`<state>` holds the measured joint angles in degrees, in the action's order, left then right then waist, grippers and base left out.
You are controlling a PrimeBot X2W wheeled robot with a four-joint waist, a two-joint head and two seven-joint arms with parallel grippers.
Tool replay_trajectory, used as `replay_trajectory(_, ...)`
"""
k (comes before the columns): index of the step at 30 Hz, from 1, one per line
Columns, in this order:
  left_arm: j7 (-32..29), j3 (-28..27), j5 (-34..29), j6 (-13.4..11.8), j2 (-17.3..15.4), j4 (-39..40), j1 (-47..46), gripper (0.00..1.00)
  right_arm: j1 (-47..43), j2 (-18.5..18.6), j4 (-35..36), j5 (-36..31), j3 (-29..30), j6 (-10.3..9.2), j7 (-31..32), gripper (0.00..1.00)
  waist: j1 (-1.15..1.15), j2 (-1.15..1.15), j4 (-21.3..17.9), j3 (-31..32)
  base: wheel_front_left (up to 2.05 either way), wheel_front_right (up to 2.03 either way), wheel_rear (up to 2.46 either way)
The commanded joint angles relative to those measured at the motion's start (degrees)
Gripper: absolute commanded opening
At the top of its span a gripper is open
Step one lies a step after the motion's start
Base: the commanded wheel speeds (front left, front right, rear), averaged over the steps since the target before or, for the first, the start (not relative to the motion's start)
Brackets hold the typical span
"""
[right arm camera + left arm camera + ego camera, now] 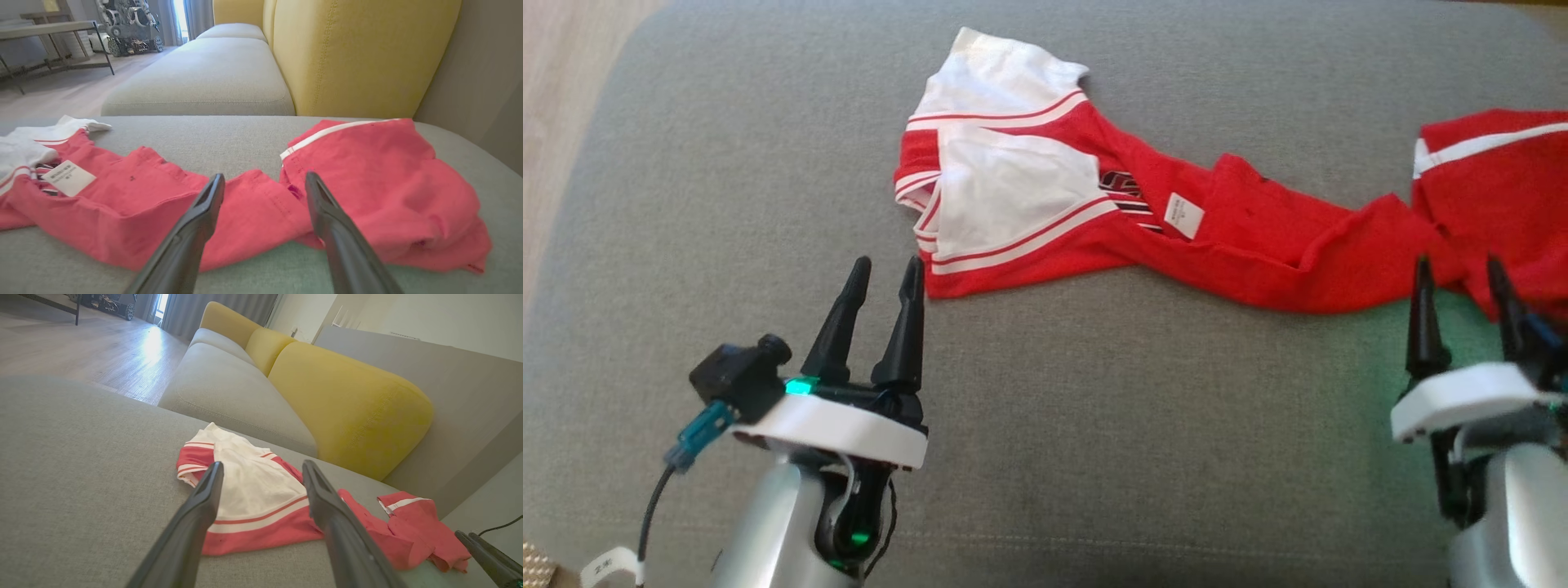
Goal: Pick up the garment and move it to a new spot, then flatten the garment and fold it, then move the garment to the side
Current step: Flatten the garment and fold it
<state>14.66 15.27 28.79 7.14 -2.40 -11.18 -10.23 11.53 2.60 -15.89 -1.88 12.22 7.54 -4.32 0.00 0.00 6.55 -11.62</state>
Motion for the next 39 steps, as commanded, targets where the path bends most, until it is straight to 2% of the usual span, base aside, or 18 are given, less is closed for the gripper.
replay_trajectory(1, 0.3, -2.5, -0.5, 0.4, -0.5, 2.0, -0.4, 1.00, -0.8, 0.3, 2.4, 1.8, -2.4, -0.05, -1.4, 1.00, 0.00, 0.00, -0.7, 0.2, 0.00, 0.00, 0.00)
replay_trajectory(4, 0.3, -2.7, -0.7, 0.4, -0.5, 2.0, -0.4, 1.00, -2.4, 0.3, 2.6, 4.4, -4.3, -0.05, -3.3, 1.00, 0.00, 0.00, -1.7, 0.3, 0.00, 0.00, 0.00)
replay_trajectory(12, 0.3, -2.6, -2.9, 0.4, -0.5, -1.1, -4.2, 1.00, -1.6, 0.3, 3.5, 5.7, -7.1, -0.05, -5.3, 1.00, 0.00, 0.00, -5.1, -1.1, 0.00, 0.00, 0.00)
replay_trajectory(20, 0.3, -5.2, -4.3, 0.4, -3.1, -17.5, -16.9, 1.00, -0.4, 0.3, 4.0, 6.5, -9.2, -0.05, -6.4, 1.00, 0.00, 0.00, -9.0, -4.8, 0.00, 0.00, 0.00)
replay_trajectory(29, -0.6, -5.0, -4.8, -0.1, -7.6, -35.8, -30.2, 1.00, 0.4, 0.3, 2.5, 7.7, -10.2, -0.05, -8.0, 1.00, 0.00, 0.00, -11.8, -7.9, 0.00, 0.00, 0.00)
replay_trajectory(39, -0.3, -2.8, -4.7, 0.2, -8.9, -45.2, -37.6, 1.00, 1.6, 0.3, 0.6, 8.4, -10.7, -0.05, -9.2, 1.00, 0.00, 0.00, -12.8, -9.6, 0.00, 0.00, 0.00)
